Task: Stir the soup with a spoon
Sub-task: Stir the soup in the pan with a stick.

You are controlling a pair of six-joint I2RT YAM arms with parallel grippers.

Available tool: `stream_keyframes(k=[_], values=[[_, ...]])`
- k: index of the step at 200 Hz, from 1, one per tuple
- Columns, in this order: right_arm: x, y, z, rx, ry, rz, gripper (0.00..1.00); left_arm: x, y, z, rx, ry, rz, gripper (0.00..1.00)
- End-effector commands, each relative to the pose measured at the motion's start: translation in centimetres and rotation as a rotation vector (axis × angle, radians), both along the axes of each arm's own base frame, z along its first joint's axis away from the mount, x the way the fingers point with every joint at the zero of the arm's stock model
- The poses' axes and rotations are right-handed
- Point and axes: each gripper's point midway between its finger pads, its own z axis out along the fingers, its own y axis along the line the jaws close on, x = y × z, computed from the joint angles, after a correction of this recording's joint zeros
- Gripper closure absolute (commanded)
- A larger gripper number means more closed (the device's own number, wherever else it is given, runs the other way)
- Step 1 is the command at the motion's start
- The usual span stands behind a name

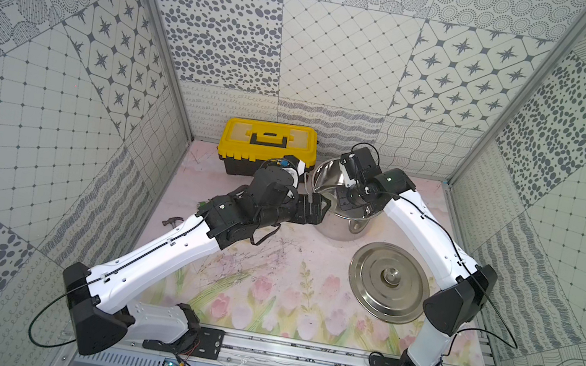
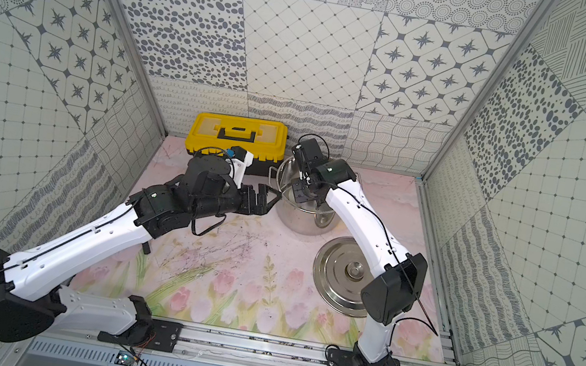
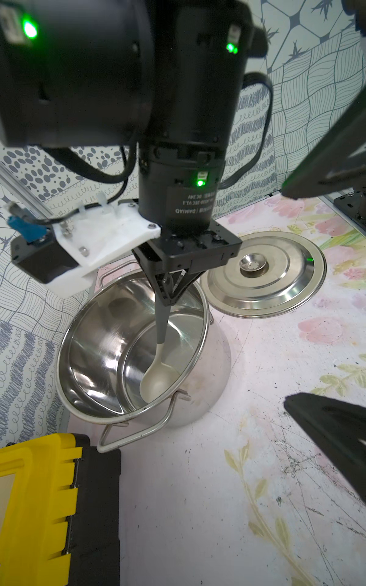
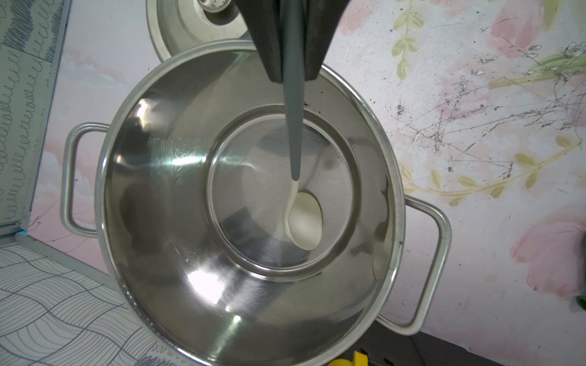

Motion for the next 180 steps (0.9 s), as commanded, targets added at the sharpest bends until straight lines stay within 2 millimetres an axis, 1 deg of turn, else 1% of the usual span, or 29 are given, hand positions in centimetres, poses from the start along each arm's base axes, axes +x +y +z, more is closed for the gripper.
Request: stream_keyframes(k=[1, 42, 76, 94, 127, 154, 180], values=[[2.3, -0.9, 2.3, 0.013, -0.089, -0.040, 1.00, 0.2, 0.1, 1.2, -0.025, -0.038, 0.011, 0.00], [3.7, -3.1, 2.5, -0.003, -0.100, -0.087, 1.00, 0.3, 0.0, 1.2, -0.021, -0.042, 0.007, 0.00], [3.5, -5.2, 2.3, -0.034, -0.096, -0.112, 1.00, 0.3, -0.2, 1.3, -0.019, -0.045, -0.001, 0.00], [3.0, -6.4, 2.1, -0.046, -0.087, -0.126, 1.00, 0.4, -0.3, 1.1, -0.018, -0.043, -0.007, 0.01], [1.3, -7.8, 2.0, -0.059, -0.080, -0.133, 1.00, 0.5, -0.8, 1.1, -0.022, -0.039, -0.021, 0.01], [-0.2, -8.4, 2.0, -0.047, -0.072, -0.135, 1.00, 0.6, -1.1, 1.1, -0.025, -0.037, -0.027, 0.00], [-1.6, -8.4, 1.6, -0.021, -0.043, -0.127, 1.00, 0.7, -1.3, 1.0, -0.027, -0.033, -0.030, 0.01]])
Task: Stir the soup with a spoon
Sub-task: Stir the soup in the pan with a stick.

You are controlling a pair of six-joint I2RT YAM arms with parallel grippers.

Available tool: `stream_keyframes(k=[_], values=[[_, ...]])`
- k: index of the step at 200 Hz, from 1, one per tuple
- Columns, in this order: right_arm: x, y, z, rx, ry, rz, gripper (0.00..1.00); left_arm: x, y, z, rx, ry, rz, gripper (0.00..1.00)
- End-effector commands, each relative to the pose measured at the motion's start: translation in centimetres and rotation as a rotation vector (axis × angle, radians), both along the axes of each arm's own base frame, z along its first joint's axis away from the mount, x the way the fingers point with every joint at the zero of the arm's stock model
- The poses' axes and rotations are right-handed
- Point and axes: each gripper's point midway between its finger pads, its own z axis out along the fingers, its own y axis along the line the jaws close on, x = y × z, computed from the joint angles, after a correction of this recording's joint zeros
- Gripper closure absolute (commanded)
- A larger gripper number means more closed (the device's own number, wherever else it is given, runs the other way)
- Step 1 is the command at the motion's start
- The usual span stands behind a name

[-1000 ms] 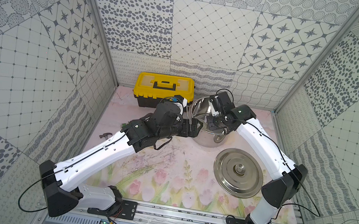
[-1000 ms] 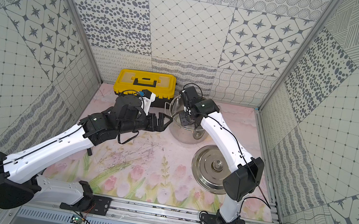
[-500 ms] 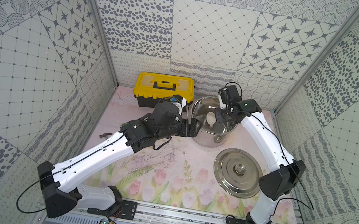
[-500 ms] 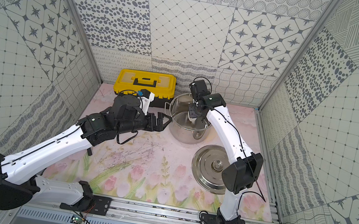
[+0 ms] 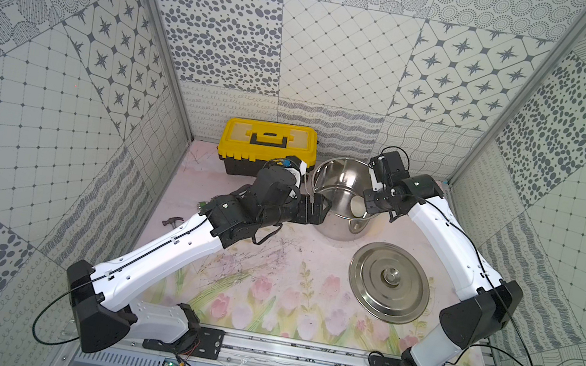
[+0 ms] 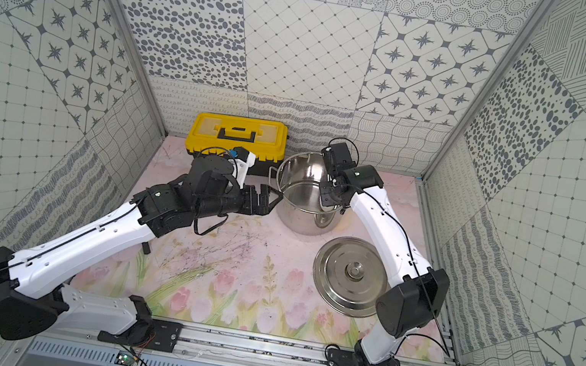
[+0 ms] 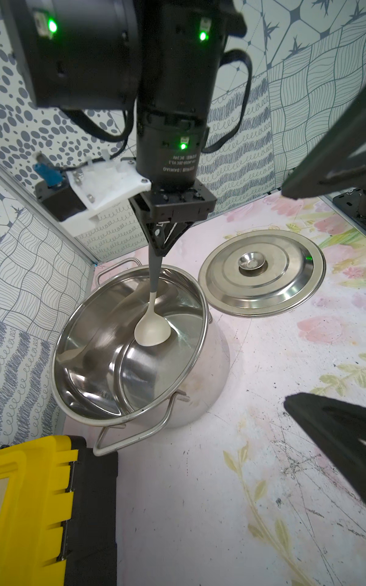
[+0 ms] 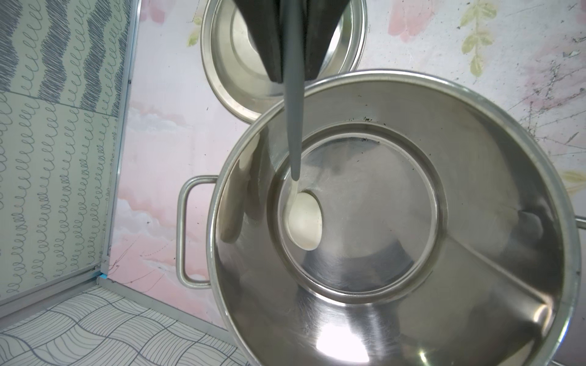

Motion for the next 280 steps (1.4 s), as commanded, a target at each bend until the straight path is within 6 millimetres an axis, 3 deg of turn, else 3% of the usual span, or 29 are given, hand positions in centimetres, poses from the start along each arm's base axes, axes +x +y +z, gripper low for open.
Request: stream_keyframes(k=[1, 59, 101, 204, 237, 280], values=[[-0.8, 0.0, 1.5, 0.056, -0.041, -0.005, 1.00, 0.3, -0.9, 1.5, -0.037, -0.045, -0.026, 0.01], [-3.2, 1.9, 0.9, 0.136, 0.007, 0.026, 1.00, 0.4, -1.2, 0.9, -0.043, -0.017, -0.029, 0.01], [-3.5, 4.2, 0.7, 0.176, 0.027, 0.056, 1.00, 0.5, -1.2, 0.8, -0.046, -0.008, -0.021, 0.00], [1.6, 8.3, 2.4, 0.213, -0.036, 0.073, 1.00, 0.1, -0.5, 0.7, -0.052, 0.002, 0.002, 0.01], [3.2, 8.2, 2.9, 0.166, -0.070, 0.075, 1.00, -0.1, -0.1, 0.9, -0.047, -0.005, 0.012, 0.00], [4.7, 6.3, 3.6, 0.132, -0.094, 0.048, 1.00, 0.0, -0.1, 0.9, -0.045, -0.006, 0.013, 0.00]])
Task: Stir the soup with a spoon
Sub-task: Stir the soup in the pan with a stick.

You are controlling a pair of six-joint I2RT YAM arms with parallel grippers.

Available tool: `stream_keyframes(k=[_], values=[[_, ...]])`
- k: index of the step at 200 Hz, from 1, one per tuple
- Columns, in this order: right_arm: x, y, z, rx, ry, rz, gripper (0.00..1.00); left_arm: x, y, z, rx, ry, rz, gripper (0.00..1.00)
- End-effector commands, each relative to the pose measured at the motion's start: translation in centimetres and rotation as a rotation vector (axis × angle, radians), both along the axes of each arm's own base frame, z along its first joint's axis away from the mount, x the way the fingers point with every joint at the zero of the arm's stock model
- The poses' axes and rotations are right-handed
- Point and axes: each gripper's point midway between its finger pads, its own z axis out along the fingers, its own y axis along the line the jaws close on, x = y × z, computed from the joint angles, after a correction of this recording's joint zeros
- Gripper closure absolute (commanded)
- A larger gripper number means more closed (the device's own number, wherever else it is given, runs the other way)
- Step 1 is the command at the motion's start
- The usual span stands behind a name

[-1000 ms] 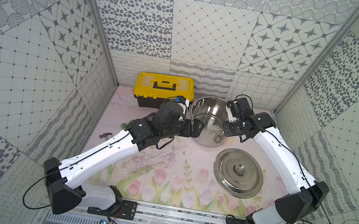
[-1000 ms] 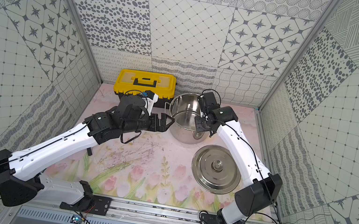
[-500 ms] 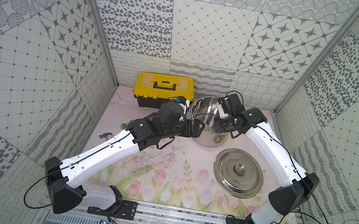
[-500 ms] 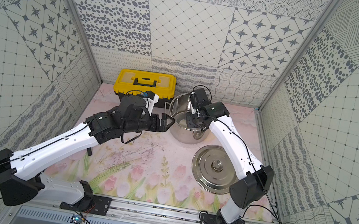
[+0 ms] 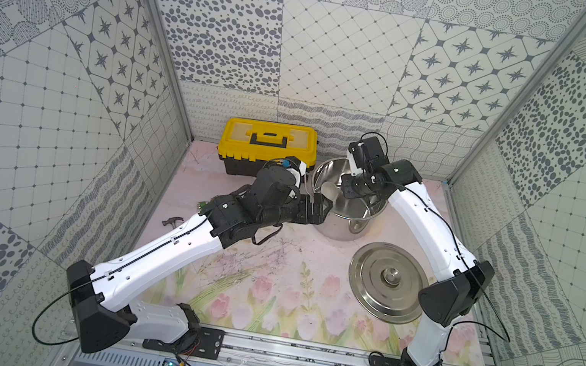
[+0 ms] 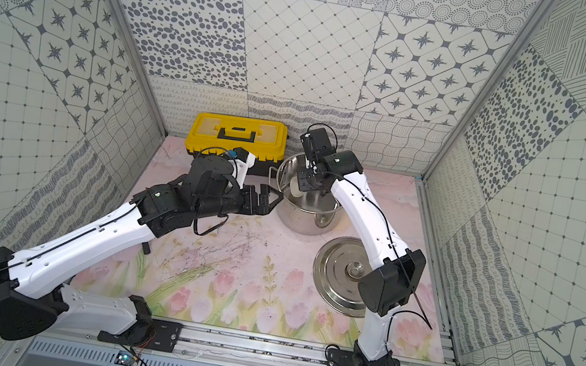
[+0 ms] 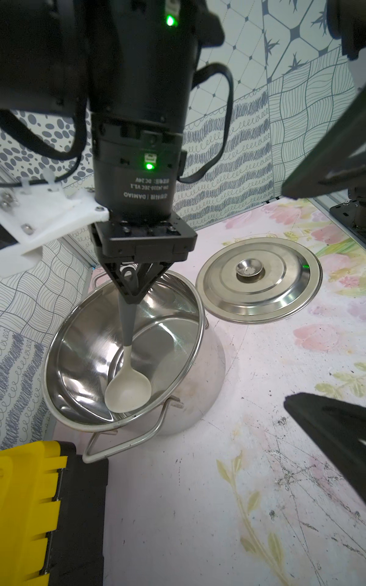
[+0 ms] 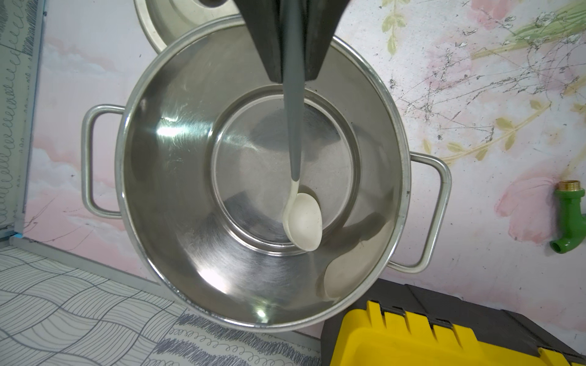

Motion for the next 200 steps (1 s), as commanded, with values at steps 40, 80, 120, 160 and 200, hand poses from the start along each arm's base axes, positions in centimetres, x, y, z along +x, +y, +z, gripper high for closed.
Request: stream_keyframes(k=[40, 80, 120, 160, 200], values=[[2.1, -3.7, 1.9, -0.048, -0.075, -0.063, 1.00, 0.5, -0.3, 0.9, -0.015, -0.033, 0.004, 0.00], [1.8, -5.8, 1.9, -0.067, -0.071, -0.086, 1.00, 0.7, -0.7, 0.9, -0.015, -0.031, -0.007, 0.01], [-0.1, -7.1, 1.3, -0.092, -0.047, -0.076, 1.00, 0.8, -1.0, 0.8, -0.016, -0.032, -0.012, 0.00], [-2.4, -7.9, 0.6, -0.085, -0.018, -0.074, 1.00, 0.8, -1.1, 0.7, -0.016, -0.034, -0.018, 0.01], [-4.6, -7.7, -0.4, -0.035, 0.035, -0.064, 1.00, 0.9, -1.3, 0.3, -0.020, -0.022, -0.020, 0.01]])
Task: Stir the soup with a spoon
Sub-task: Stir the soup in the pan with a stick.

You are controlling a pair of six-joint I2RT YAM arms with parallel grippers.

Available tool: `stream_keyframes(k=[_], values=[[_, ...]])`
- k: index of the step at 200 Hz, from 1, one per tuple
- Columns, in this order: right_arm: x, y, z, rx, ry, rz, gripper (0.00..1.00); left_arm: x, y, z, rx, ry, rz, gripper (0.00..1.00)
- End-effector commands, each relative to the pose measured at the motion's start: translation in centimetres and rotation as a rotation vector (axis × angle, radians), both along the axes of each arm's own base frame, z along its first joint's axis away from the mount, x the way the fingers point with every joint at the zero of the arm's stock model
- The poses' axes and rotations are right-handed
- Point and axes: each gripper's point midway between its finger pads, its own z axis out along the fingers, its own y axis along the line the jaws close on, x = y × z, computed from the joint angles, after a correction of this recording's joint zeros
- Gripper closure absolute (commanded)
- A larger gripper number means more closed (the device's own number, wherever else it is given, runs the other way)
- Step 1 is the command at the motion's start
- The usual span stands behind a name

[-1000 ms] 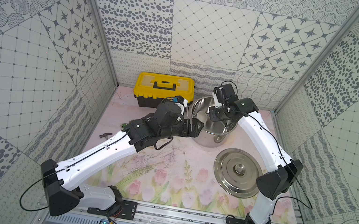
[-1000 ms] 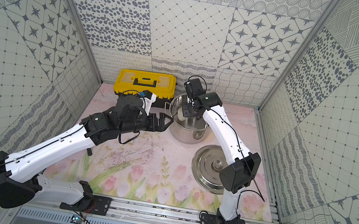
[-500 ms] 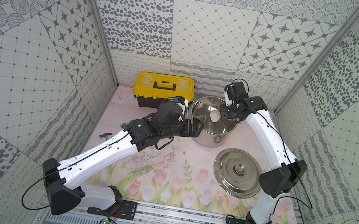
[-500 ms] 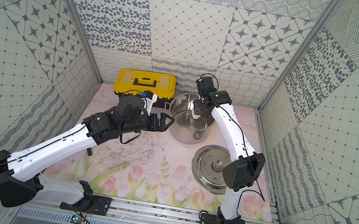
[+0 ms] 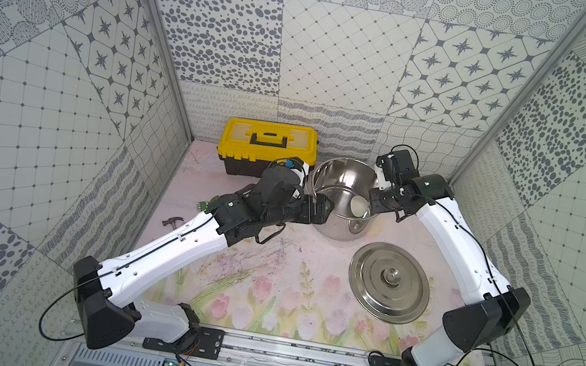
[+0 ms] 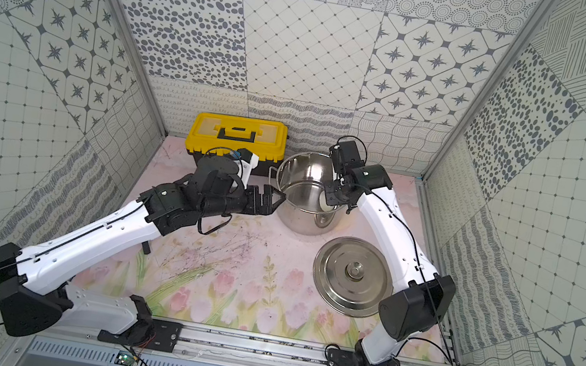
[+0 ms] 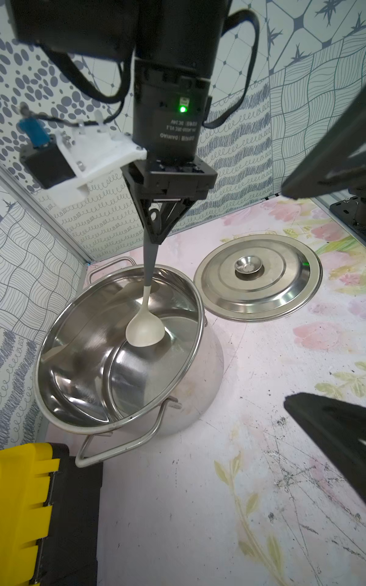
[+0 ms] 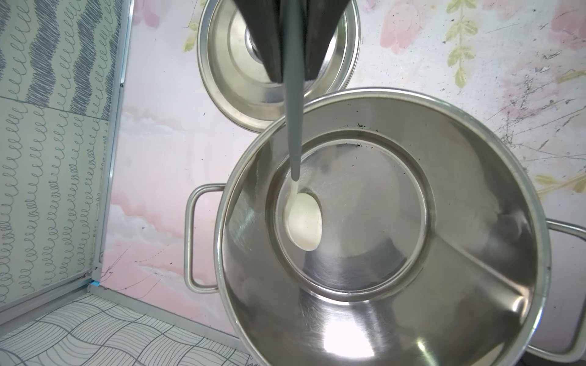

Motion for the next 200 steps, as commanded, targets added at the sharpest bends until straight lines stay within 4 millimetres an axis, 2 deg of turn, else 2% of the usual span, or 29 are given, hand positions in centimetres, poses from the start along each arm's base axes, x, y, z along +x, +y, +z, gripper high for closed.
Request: stream_keyframes(k=[1, 46, 79, 131, 163, 200], values=[[-0.9, 0.6, 0.5, 0.061, -0.012, 0.003, 1.00, 0.3, -0.7, 1.2, -0.036, -0.042, -0.018, 0.01], [-2.1, 2.1, -0.5, 0.109, 0.029, 0.019, 1.00, 0.4, -0.8, 1.2, -0.035, -0.044, -0.019, 0.01], [-1.9, 4.0, -0.3, 0.152, 0.026, 0.038, 1.00, 0.5, -1.0, 1.1, -0.036, -0.043, -0.019, 0.00], [0.1, 7.1, 0.2, 0.186, 0.014, 0.068, 1.00, 0.5, -0.7, 1.3, -0.040, -0.043, -0.008, 0.01], [1.9, 7.8, 1.0, 0.181, -0.021, 0.066, 1.00, 0.3, -0.3, 1.4, -0.040, -0.046, 0.002, 0.01], [3.7, 7.6, 1.8, 0.132, -0.073, 0.056, 1.00, 0.2, -0.1, 1.4, -0.042, -0.046, 0.009, 0.01]])
